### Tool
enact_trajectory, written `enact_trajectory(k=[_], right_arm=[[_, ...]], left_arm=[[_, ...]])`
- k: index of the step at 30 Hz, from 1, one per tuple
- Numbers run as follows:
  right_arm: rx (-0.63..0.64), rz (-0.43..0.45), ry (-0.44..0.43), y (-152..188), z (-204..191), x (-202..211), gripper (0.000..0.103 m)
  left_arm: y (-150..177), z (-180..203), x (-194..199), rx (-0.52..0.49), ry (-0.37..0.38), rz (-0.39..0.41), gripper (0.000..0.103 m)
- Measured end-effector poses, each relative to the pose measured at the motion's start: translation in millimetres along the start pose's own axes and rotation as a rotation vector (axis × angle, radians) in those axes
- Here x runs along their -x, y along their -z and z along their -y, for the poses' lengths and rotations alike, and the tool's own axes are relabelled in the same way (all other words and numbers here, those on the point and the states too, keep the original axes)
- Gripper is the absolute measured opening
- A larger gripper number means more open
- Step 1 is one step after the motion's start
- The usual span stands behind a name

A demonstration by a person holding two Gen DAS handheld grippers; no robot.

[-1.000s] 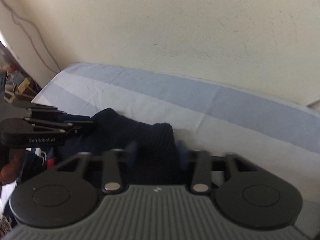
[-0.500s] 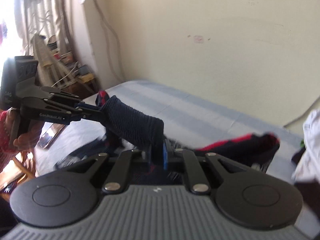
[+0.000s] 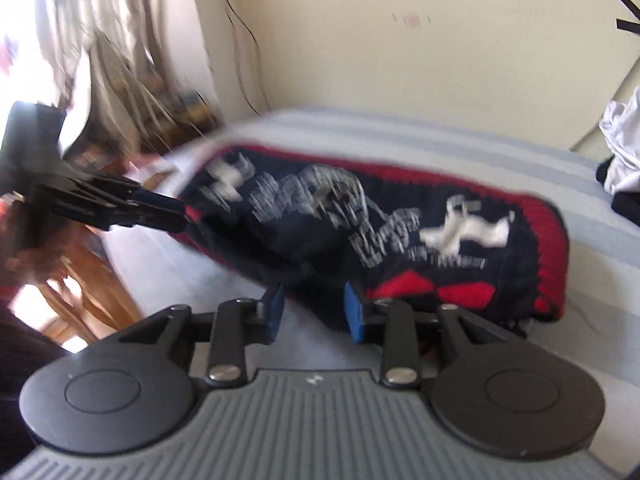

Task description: Fold small clothes

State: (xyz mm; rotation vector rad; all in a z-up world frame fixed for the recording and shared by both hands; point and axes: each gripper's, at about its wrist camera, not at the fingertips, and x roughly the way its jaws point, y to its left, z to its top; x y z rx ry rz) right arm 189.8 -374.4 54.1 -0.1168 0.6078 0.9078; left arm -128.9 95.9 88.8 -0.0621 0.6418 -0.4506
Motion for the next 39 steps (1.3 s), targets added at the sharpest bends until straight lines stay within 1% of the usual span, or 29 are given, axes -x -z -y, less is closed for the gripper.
enact_trajectory(k=[2,3,4,6,8,10,11,12,13,14,15,16,17,19,21,22,24,26,27,28,29,31,32,33,34,35,36,38,39], right_arm=[[-0.009,0.066,-0.008,-8.9,0.2,15.4,0.038],[-0.025,0.105,0.001,-13.9,-0.5,17.5,0.042],[-0.048,0.139,0.01,-19.3,1.1,17.4,0.044],[-0.087,0.18,0.064,-30.1,7.1,7.3,0.05],[-0.119,0.174,0.129,-35.5,15.6,-16.0,0.053],[-0.164,0.113,0.157,-34.4,36.3,-49.6,0.053],[-0.179,0.062,0.215,-32.6,50.3,-70.8,0.045],[-0.194,0.018,0.25,-30.1,66.1,-91.2,0.032],[-0.192,0.083,0.252,-27.9,76.5,-97.4,0.028],[-0.221,0.095,0.256,-30.9,86.6,-102.9,0.02],[-0.272,0.099,0.256,-35.6,94.4,-106.3,0.018],[-0.317,0.105,0.25,-38.3,98.9,-107.6,0.018],[-0.324,0.108,0.249,-39.1,98.5,-109.1,0.018],[-0.277,0.114,0.252,-33.7,92.1,-106.6,0.018],[-0.265,0.126,0.237,-26.6,88.1,-92.8,0.023],[-0.264,0.128,0.228,-22.8,84.9,-84.3,0.024],[-0.267,0.133,0.213,-12.0,83.9,-62.3,0.025],[-0.277,0.134,0.196,0.2,88.0,-47.6,0.023],[-0.284,0.141,0.188,5.6,89.9,-41.0,0.022],[-0.305,0.15,0.176,8.7,92.1,-34.4,0.022],[-0.334,0.157,0.176,9.9,93.4,-28.0,0.022],[-0.395,0.184,0.184,8.0,93.4,-15.1,0.03],[-0.412,0.216,0.182,8.4,92.6,-6.7,0.041],[-0.424,0.248,0.179,10.5,91.4,1.0,0.048],[-0.438,0.26,0.18,12.2,91.9,5.9,0.05],[-0.453,0.254,0.19,13.8,93.2,8.2,0.05],[-0.467,0.242,0.204,15.8,94.6,9.2,0.05],[-0.512,0.247,0.215,22.3,99.5,14.1,0.051],[-0.554,0.253,0.211,25.7,103.9,17.2,0.055]], left_arm=[[-11.5,-16.4,6.8,0.065,-0.003,0.056,0.054],[-18.2,-19.2,0.4,0.092,-0.009,0.069,0.054],[-23.4,-21.9,-7.7,0.106,-0.018,0.077,0.054],[-31.1,-24.9,-32.3,0.117,-0.046,0.089,0.054],[-35.6,-28.0,-66.8,0.104,-0.097,0.056,0.053],[-38.3,-34.0,-109.9,0.097,-0.17,-0.01,0.05],[-40.2,-38.2,-126.9,0.096,-0.197,-0.023,0.05],[-41.9,-38.2,-135.0,0.074,-0.221,0.011,0.053],[-45.4,-35.5,-142.1,0.038,-0.251,0.018,0.054],[-48.3,-31.7,-146.9,0.018,-0.279,0.017,0.054],[-49.0,-27.2,-149.3,0.007,-0.299,0.014,0.054],[-49.1,-22.8,-150.8,-0.006,-0.314,0.008,0.054],[-47.7,-19.7,-150.6,-0.022,-0.324,0.006,0.054],[-43.6,-17.1,-144.7,-0.027,-0.319,-0.002,0.055],[-41.1,-17.8,-131.5,0.018,-0.298,-0.011,0.057],[-40.7,-17.7,-122.2,0.048,-0.281,-0.002,0.058],[-39.8,-16.6,-102.7,0.105,-0.216,0.036,0.06],[-38.1,-9.3,-92.1,0.129,-0.145,0.062,0.064],[-36.9,-3.0,-91.6,0.124,-0.118,0.068,0.073],[-33.8,3.6,-92.1,0.113,-0.098,0.066,0.086],[-30.1,10.0,-94.9,0.1,-0.077,0.06,0.088],[-19.9,21.5,-105.0,0.057,-0.04,0.031,0.091],[-14.2,24.7,-112.3,0.038,-0.04,0.004,0.091],[-7.8,25.2,-122.0,0.03,-0.052,-0.033,0.091],[-0.4,24.9,-129.8,0.013,-0.069,-0.042,0.095],[5.7,29.3,-129.9,-0.033,-0.076,-0.012,0.097],[6.6,33.1,-129.7,-0.057,-0.085,-0.018,0.098],[6.8,35.6,-129.6,-0.062,-0.095,-0.024,0.1],[6.3,35.4,-129.1,-0.063,-0.092,-0.026,0.1]])
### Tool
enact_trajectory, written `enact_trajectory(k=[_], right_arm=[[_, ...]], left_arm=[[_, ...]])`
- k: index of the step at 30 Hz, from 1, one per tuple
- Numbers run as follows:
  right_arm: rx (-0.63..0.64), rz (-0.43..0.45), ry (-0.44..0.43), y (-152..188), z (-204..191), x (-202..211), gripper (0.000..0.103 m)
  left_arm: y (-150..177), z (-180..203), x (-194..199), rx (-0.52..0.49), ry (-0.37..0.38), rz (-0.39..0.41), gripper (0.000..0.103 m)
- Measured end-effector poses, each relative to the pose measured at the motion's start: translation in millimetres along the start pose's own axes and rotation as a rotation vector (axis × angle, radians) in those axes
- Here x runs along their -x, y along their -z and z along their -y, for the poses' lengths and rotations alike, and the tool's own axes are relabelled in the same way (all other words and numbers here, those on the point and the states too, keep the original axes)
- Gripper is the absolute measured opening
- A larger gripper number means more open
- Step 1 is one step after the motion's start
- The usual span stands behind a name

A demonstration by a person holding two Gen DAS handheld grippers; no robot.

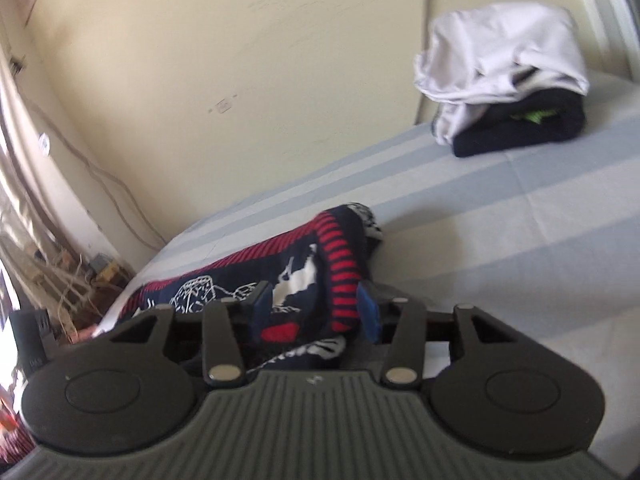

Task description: Fold small clothes

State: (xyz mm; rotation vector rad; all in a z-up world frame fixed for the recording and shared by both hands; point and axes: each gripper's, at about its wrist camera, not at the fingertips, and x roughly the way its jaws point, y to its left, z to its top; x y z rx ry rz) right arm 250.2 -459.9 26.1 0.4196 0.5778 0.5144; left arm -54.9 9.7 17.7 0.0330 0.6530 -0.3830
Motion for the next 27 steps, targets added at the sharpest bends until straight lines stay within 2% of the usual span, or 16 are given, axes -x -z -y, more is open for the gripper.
enact_trajectory(k=[3,5,8,12,16,22,27], right_arm=[[-0.157,-0.017,-0.02,-2.2,19.1,3.5,0.064],[-0.238,-0.043,-0.045,-1.2,27.7,3.5,0.066],[-0.3,-0.081,-0.095,3.7,29.9,-1.7,0.07],[-0.283,-0.152,-0.134,12.8,16.6,-18.7,0.078],[-0.186,-0.143,-0.102,16.4,-5.0,-25.4,0.088],[-0.191,-0.112,-0.09,18.3,-9.3,-30.0,0.09],[-0.171,-0.1,-0.099,20.4,-13.4,-31.3,0.097]], left_arm=[[-0.5,-4.2,3.7,0.012,0.019,0.004,0.101],[0.0,-6.5,5.1,0.022,0.032,0.007,0.102],[-0.6,-4.4,4.2,0.013,0.03,0.002,0.103],[0.0,-2.9,3.3,0.0,0.022,-0.004,0.103],[0.2,-5.1,3.1,-0.008,0.03,-0.01,0.103],[0.4,-1.5,1.4,-0.026,0.02,-0.016,0.103],[0.4,-1.6,1.7,-0.03,0.023,-0.018,0.103]])
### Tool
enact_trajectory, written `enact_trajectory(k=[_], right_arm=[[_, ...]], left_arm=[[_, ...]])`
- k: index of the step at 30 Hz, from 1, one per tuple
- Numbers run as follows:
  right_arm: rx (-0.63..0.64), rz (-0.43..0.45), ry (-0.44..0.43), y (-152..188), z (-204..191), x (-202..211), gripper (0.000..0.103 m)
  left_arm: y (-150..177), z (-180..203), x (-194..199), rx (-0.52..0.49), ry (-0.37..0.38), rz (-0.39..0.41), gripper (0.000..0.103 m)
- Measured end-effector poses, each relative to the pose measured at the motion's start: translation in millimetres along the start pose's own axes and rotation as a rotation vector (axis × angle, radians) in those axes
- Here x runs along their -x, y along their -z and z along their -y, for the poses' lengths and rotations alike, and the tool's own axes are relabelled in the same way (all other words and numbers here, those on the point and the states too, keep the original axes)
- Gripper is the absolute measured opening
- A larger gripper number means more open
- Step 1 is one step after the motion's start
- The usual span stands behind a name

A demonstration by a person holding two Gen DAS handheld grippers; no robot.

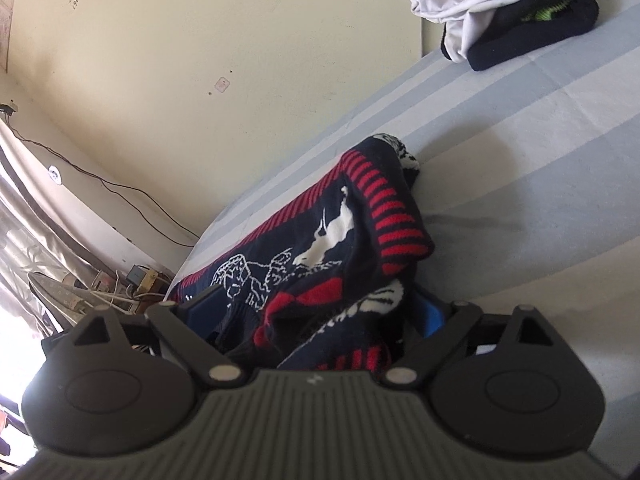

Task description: Fold small clothes

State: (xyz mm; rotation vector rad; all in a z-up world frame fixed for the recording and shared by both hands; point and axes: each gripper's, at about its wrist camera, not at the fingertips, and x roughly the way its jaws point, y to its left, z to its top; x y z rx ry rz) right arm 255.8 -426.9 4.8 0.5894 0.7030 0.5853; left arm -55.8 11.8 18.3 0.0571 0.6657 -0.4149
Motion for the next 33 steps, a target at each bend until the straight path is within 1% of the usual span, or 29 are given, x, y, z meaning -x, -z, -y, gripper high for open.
enact_trajectory(k=[4,5,10,33], right_arm=[[0.016,-0.004,-0.017,1.1,-1.9,-2.3,0.103],[0.02,-0.008,-0.031,1.0,-2.3,-3.1,0.103],[0.039,-0.01,-0.021,2.6,-4.3,-6.0,0.103],[0.049,0.004,-0.004,2.0,-5.5,-8.8,0.103]], left_arm=[[-0.2,-1.1,0.2,-0.007,0.005,-0.002,0.103],[-0.3,-1.2,0.2,-0.008,0.006,-0.003,0.103],[-0.1,-2.2,0.7,-0.01,0.009,-0.003,0.103],[1.0,-6.7,4.9,0.011,0.04,0.009,0.103]])
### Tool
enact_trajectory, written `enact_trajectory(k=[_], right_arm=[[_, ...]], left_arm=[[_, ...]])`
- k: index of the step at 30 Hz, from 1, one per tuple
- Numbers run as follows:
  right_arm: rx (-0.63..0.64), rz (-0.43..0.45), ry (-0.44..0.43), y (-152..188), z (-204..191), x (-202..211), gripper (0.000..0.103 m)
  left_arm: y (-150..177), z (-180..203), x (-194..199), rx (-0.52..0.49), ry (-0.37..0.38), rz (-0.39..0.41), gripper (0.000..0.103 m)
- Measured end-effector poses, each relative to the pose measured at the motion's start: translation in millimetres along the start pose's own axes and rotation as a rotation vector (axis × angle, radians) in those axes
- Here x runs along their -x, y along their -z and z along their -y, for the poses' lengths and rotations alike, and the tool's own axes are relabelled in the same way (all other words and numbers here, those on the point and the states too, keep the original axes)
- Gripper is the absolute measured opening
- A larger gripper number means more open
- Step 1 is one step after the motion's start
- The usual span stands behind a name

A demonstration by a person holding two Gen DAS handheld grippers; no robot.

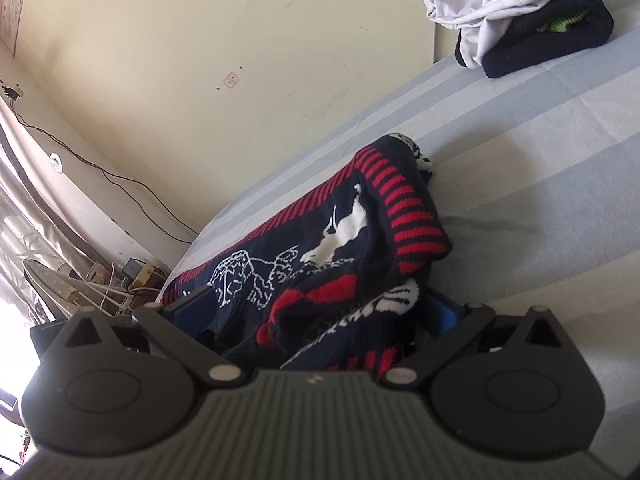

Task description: Fold small clothes

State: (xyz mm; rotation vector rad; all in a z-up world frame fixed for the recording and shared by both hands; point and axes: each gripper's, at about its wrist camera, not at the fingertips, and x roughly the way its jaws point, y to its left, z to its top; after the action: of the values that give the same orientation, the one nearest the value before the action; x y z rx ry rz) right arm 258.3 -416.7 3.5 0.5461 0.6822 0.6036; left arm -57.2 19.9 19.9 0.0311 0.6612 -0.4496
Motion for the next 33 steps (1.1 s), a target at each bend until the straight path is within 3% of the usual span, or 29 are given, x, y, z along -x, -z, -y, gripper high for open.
enact_trajectory(k=[33], right_arm=[[-0.007,0.002,0.008,0.0,-0.9,-2.2,0.103]], left_arm=[[0.2,-0.2,1.6,-0.007,0.005,0.0,0.103]])
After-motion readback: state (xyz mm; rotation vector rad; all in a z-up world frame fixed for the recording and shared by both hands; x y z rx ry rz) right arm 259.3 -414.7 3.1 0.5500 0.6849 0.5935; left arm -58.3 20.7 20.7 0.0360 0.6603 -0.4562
